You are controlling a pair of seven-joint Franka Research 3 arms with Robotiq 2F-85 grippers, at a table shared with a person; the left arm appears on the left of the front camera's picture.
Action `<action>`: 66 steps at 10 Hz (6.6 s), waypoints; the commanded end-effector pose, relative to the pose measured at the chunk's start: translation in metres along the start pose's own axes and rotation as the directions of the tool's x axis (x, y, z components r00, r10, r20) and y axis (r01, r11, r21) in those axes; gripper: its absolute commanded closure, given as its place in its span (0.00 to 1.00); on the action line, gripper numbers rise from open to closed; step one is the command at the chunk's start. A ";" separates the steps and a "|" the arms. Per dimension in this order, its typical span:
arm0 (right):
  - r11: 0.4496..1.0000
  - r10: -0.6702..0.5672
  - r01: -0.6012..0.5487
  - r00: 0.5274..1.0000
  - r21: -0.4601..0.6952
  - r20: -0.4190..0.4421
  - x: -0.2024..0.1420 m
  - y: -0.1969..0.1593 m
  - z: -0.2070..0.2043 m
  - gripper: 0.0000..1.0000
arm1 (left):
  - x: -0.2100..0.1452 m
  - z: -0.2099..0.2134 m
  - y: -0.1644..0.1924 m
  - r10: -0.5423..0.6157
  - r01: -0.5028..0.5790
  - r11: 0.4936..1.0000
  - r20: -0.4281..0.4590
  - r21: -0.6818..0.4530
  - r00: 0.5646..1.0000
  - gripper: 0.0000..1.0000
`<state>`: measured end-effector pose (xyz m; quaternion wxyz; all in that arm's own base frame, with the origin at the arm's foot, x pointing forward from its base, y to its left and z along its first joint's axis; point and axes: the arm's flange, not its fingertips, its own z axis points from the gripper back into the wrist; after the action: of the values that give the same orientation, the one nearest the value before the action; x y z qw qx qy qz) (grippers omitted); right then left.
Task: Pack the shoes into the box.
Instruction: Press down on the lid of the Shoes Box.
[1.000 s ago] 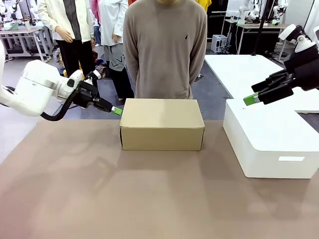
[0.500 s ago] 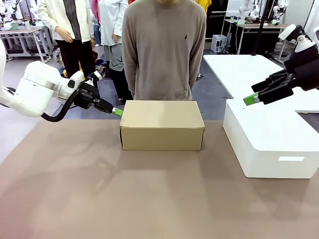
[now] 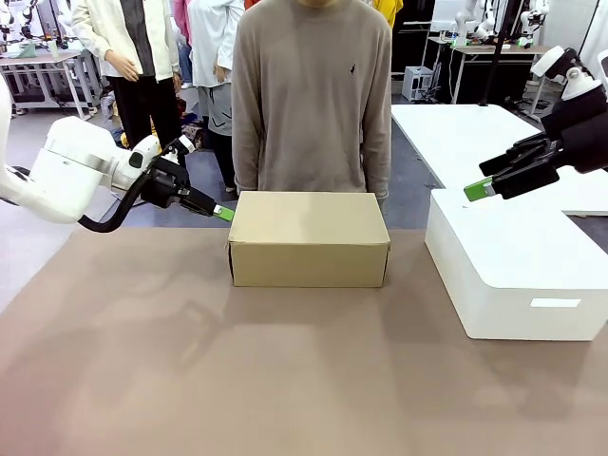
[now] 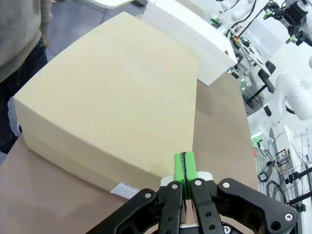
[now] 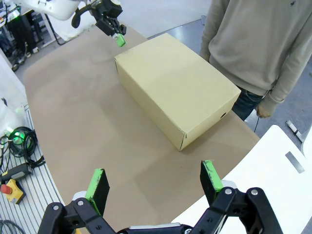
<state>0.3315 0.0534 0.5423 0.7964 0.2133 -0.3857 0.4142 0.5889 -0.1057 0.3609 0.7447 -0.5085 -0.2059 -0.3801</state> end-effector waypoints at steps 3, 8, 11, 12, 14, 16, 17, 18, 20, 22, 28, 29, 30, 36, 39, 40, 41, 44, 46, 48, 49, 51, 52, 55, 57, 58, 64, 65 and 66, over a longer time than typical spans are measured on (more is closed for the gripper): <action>1.000 0.013 -0.013 1.000 0.013 0.017 0.000 -0.002 -0.001 0.00 | 0.009 0.006 -0.015 -0.061 0.065 0.997 -0.069 0.045 0.996 1.00; 0.997 0.023 -0.034 0.985 -0.066 -0.172 0.061 -0.003 0.003 0.00 | 0.040 0.042 -0.071 -0.128 0.247 0.946 -0.457 0.211 0.880 0.47; 0.985 0.070 -0.114 0.949 -0.126 -0.307 0.120 0.002 -0.014 0.00 | 0.038 0.059 -0.099 -0.058 0.290 0.908 -0.595 0.302 0.801 0.00; 0.982 0.075 -0.128 0.938 -0.138 -0.338 0.135 0.003 -0.025 0.00 | 0.035 0.062 -0.109 -0.024 0.307 0.889 -0.633 0.341 0.774 0.00; 0.980 0.071 -0.139 0.915 -0.145 -0.398 0.159 0.005 -0.056 0.00 | 0.026 0.060 -0.126 0.033 0.321 0.866 -0.684 0.383 0.729 0.00; 0.978 0.081 -0.154 0.901 -0.140 -0.425 0.171 0.008 -0.090 0.00 | 0.021 0.056 -0.137 0.062 0.349 0.839 -0.708 0.419 0.703 0.00; 0.977 0.085 -0.158 0.902 -0.141 -0.424 0.173 0.004 -0.109 0.00 | 0.021 0.053 -0.143 0.060 0.361 0.835 -0.721 0.416 0.690 0.00; 0.976 0.091 -0.165 0.900 -0.140 -0.425 0.174 0.001 -0.121 0.00 | 0.020 0.051 -0.150 0.060 0.370 0.834 -0.734 0.410 0.677 0.00; 0.982 0.090 -0.154 0.895 -0.114 -0.437 0.172 -0.003 -0.134 0.00 | 0.017 0.048 -0.158 0.098 0.386 0.814 -0.757 0.434 0.646 0.00; 0.981 0.111 -0.166 0.899 -0.096 -0.425 0.166 0.004 -0.128 0.00 | 0.024 0.049 -0.153 0.052 0.379 0.837 -0.748 0.394 0.662 0.00; 0.990 0.008 -0.066 0.905 -0.123 -0.426 0.186 0.003 -0.147 0.48 | 0.024 0.049 -0.153 0.052 0.379 0.837 -0.748 0.394 0.662 0.00; 0.989 -0.030 -0.035 0.902 -0.143 -0.431 0.196 -0.003 -0.161 0.67 | 0.024 0.049 -0.153 0.052 0.379 0.837 -0.748 0.394 0.662 0.00; 0.988 -0.068 -0.003 0.892 -0.157 -0.447 0.205 -0.011 -0.176 0.86 | 0.024 0.049 -0.153 0.052 0.379 0.837 -0.748 0.394 0.662 0.00; 0.949 -0.273 0.143 0.818 -0.281 -0.506 0.212 -0.058 -0.292 1.00 | 0.024 0.049 -0.153 0.052 0.379 0.837 -0.748 0.394 0.662 0.00; 0.923 -0.329 0.157 0.797 -0.351 -0.507 0.191 -0.074 -0.337 1.00 | 0.024 0.049 -0.153 0.052 0.379 0.837 -0.748 0.394 0.662 0.00; 0.921 -0.337 0.161 0.789 -0.356 -0.513 0.185 -0.077 -0.348 1.00 | 0.024 0.049 -0.153 0.052 0.379 0.837 -0.748 0.394 0.662 0.00; 0.921 -0.335 0.155 0.784 -0.358 -0.522 0.180 -0.080 -0.356 1.00 | 0.024 0.049 -0.153 0.052 0.379 0.837 -0.748 0.394 0.662 0.00; 0.913 -0.351 0.164 0.782 -0.374 -0.515 0.174 -0.084 -0.367 1.00 | 0.024 0.049 -0.153 0.052 0.379 0.837 -0.748 0.394 0.662 0.00; 0.901 -0.383 0.189 0.767 -0.390 -0.515 0.163 -0.091 -0.381 1.00 | 0.024 0.049 -0.153 0.052 0.379 0.837 -0.748 0.394 0.662 0.00; 0.897 -0.394 0.191 0.754 -0.398 -0.526 0.150 -0.092 -0.394 1.00 | 0.024 0.049 -0.153 0.052 0.379 0.837 -0.748 0.394 0.662 0.00; 0.899 -0.385 0.181 0.763 -0.399 -0.520 0.146 -0.087 -0.394 1.00 | 0.024 0.049 -0.153 0.052 0.379 0.837 -0.748 0.394 0.662 0.00; 0.896 -0.383 0.168 0.760 -0.410 -0.526 0.139 -0.088 -0.402 1.00 | 0.024 0.049 -0.153 0.052 0.379 0.837 -0.748 0.394 0.662 0.00; 0.896 -0.381 0.172 0.769 -0.409 -0.512 0.138 -0.087 -0.400 1.00 | 0.024 0.049 -0.153 0.052 0.379 0.837 -0.748 0.394 0.662 0.00; 0.913 -0.333 0.163 0.827 -0.374 -0.452 0.165 -0.071 -0.359 1.00 | 0.024 0.049 -0.153 0.052 0.379 0.837 -0.748 0.394 0.662 0.00; 0.930 -0.303 0.150 0.832 -0.336 -0.464 0.172 -0.060 -0.340 1.00 | 0.024 0.049 -0.153 0.052 0.379 0.837 -0.748 0.394 0.662 0.00; 0.936 -0.290 0.143 0.833 -0.323 -0.472 0.173 -0.054 -0.332 1.00 | 0.024 0.049 -0.153 0.052 0.379 0.837 -0.748 0.394 0.662 0.00; 0.960 -0.200 0.070 0.846 -0.270 -0.495 0.156 -0.017 -0.255 1.00 | 0.024 0.049 -0.153 0.052 0.379 0.837 -0.748 0.394 0.662 0.00; 0.968 -0.169 0.045 0.844 -0.248 -0.509 0.145 -0.008 -0.236 1.00 | 0.024 0.049 -0.153 0.052 0.379 0.837 -0.748 0.394 0.662 0.00; 0.972 -0.154 0.034 0.836 -0.231 -0.527 0.132 0.002 -0.217 0.81 | 0.024 0.049 -0.153 0.052 0.379 0.837 -0.748 0.394 0.662 0.00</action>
<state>0.5013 0.2888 0.5152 0.9176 0.0121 -0.1797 0.3543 0.4902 -0.1022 0.4867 0.8370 -0.0612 -0.0271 -0.5430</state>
